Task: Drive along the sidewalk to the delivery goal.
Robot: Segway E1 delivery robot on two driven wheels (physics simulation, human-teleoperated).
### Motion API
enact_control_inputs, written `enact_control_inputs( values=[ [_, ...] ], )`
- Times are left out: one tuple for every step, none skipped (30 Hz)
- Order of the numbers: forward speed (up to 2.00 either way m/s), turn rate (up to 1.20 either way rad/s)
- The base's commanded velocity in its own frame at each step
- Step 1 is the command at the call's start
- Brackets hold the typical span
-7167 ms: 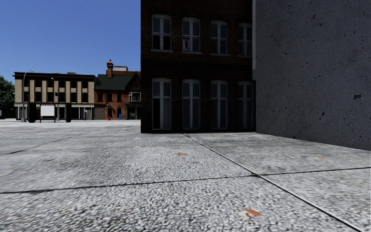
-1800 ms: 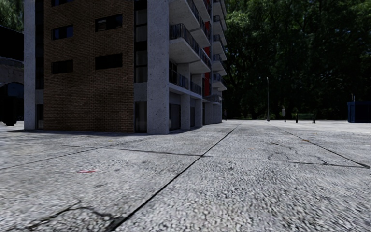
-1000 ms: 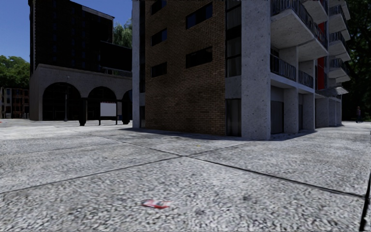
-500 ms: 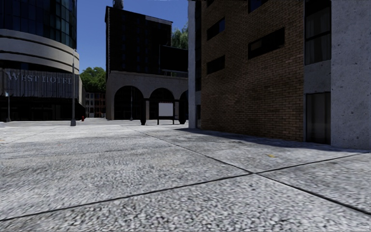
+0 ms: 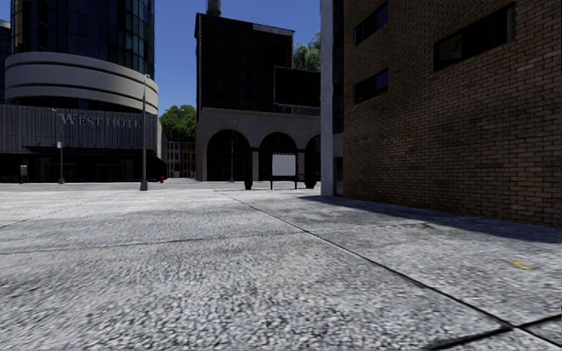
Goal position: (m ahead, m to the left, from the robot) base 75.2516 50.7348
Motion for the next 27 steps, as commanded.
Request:
enact_control_inputs(
  values=[
    [1.95,0.00],
    [1.95,0.00],
    [1.95,0.00],
    [1.95,0.00],
    [1.95,0.00],
    [2.00,0.00],
    [2.00,0.00],
    [2.00,0.00],
    [2.00,0.00],
    [2.00,0.00],
    [2.00,0.00],
    [2.00,0.00],
    [2.00,0.00],
    [2.00,0.00],
    [2.00,0.00],
    [2.00,0.00],
    [2.00,0.00],
    [2.00,0.00],
    [1.99,0.00],
    [1.99,0.00],
    [1.99,0.00],
    [1.99,0.00],
    [1.99,0.00],
    [1.99,0.00],
    [1.99,0.00],
    [1.99,0.00],
    [1.99,0.00]
  ],
)
